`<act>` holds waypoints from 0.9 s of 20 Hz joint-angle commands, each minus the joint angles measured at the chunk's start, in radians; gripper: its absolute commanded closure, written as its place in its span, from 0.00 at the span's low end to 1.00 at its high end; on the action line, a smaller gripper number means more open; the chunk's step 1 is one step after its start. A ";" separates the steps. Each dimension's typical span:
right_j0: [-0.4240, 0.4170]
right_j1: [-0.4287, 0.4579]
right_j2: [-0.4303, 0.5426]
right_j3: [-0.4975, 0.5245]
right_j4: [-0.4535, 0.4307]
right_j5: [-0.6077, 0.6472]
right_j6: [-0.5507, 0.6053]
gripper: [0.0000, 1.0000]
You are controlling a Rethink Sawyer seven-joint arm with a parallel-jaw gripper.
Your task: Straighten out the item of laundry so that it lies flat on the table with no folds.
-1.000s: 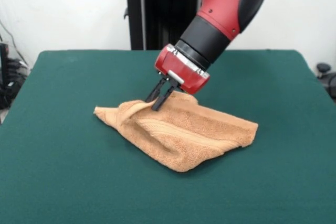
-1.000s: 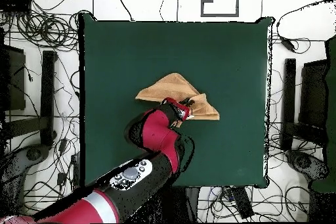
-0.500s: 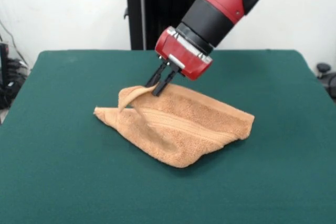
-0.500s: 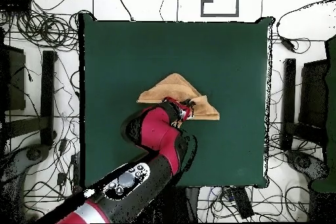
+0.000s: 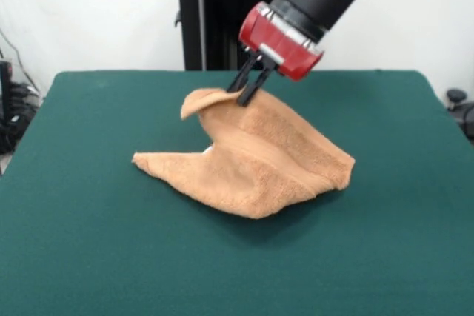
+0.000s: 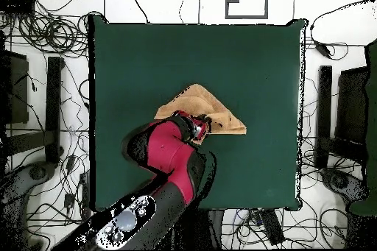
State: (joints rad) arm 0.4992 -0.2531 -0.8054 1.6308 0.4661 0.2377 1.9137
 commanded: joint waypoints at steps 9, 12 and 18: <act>0.145 -0.133 0.016 0.074 -0.059 0.407 0.214 1.00; 0.148 -0.162 0.028 0.083 -0.053 0.450 0.222 1.00; 0.169 -0.211 0.045 0.163 -0.042 0.418 0.243 1.00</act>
State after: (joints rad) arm 0.6404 -0.4298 -0.8380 1.6705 0.4382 0.5773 1.9137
